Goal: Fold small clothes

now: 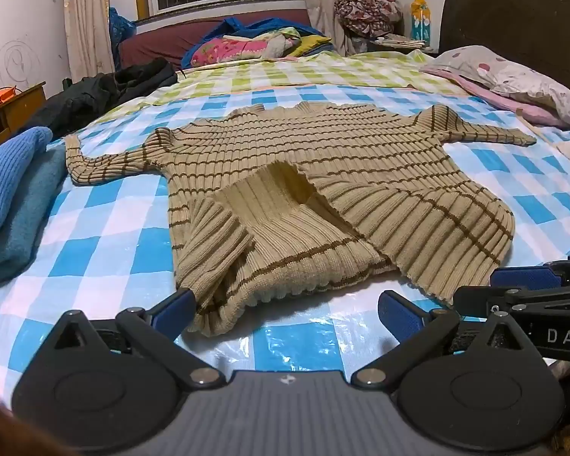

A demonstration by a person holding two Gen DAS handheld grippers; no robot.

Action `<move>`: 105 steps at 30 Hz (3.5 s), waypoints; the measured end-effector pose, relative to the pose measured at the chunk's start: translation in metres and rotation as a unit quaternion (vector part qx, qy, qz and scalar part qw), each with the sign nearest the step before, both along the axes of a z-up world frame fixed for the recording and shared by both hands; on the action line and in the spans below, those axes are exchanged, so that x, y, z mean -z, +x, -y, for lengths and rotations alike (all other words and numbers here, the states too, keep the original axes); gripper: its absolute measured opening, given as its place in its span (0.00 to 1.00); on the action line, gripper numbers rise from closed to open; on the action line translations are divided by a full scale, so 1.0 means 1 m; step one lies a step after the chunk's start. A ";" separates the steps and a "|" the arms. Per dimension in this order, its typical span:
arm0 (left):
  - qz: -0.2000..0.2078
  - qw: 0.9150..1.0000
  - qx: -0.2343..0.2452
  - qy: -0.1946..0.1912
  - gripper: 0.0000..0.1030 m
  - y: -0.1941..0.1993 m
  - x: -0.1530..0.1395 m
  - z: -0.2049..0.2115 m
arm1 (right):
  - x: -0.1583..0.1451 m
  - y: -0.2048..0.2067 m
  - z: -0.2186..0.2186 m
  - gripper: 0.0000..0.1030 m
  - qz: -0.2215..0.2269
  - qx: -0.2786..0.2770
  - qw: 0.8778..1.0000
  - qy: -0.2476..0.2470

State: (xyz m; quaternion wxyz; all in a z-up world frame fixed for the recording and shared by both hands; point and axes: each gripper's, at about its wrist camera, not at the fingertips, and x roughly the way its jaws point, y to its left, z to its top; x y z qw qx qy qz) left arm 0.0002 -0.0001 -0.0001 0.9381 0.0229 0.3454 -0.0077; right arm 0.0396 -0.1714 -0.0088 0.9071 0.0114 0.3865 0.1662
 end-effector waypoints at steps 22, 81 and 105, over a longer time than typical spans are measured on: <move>-0.047 0.999 0.002 -0.008 0.99 0.010 0.004 0.001 | 0.001 0.010 -0.007 0.39 -0.030 0.001 0.999 -0.016; -0.053 0.994 0.046 -0.083 0.16 0.076 0.004 -0.079 | -0.009 0.108 -0.055 0.11 -0.025 -0.113 0.991 -0.059; -0.074 0.973 0.210 -0.053 0.18 -0.048 -0.026 -0.065 | -0.061 -0.021 -0.010 0.09 -0.087 -0.247 0.953 -0.153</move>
